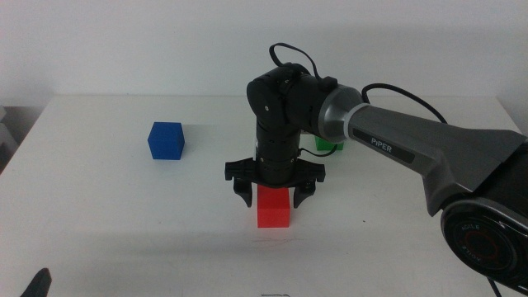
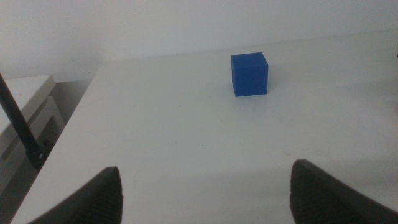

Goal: Stack red cubes first, then green, then blue cubes in a specific spot.

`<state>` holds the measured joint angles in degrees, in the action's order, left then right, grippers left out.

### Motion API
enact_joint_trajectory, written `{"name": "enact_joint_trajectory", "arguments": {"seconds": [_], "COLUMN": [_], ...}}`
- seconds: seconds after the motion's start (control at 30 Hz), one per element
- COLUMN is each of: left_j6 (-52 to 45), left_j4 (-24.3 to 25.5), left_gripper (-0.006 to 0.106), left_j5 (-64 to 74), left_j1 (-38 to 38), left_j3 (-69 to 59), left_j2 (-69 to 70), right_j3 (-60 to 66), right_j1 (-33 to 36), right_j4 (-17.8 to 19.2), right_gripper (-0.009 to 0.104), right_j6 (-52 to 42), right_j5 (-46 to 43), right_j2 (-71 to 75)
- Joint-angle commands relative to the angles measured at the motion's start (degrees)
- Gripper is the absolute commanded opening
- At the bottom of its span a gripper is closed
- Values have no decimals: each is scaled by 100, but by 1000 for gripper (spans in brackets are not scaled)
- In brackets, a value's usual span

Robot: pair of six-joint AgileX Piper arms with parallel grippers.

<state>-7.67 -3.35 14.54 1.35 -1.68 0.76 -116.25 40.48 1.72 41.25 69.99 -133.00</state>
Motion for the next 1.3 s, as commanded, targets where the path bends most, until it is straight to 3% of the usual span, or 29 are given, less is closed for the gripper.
{"name": "enact_joint_trajectory", "arguments": {"seconds": [0.0,0.13,0.27,0.5,0.8,1.27], "left_j6": [2,2,2,2,2,2], "left_j4": [-49,-49,-49,-49,-49,-49], "left_gripper": [91,91,91,91,91,91], "left_j5": [-442,-442,-442,-442,-442,-442], "left_j1": [14,14,14,14,14,14], "left_j3": [19,19,19,19,19,19], "left_j2": [117,117,117,117,117,117], "right_j3": [-192,-512,-932,-1125,-1184,-1184], "right_j1": [-9,-9,-15,-160,-453,-1588], "right_j4": [37,-104,-279,754,1901,1510], "right_gripper": [84,94,94,94,94,94], "right_j6": [-79,-337,-563,-333,-932,-1662], "right_j5": [298,459,454,449,336,-1335], "right_j2": [377,413,585,872,837,385]}}
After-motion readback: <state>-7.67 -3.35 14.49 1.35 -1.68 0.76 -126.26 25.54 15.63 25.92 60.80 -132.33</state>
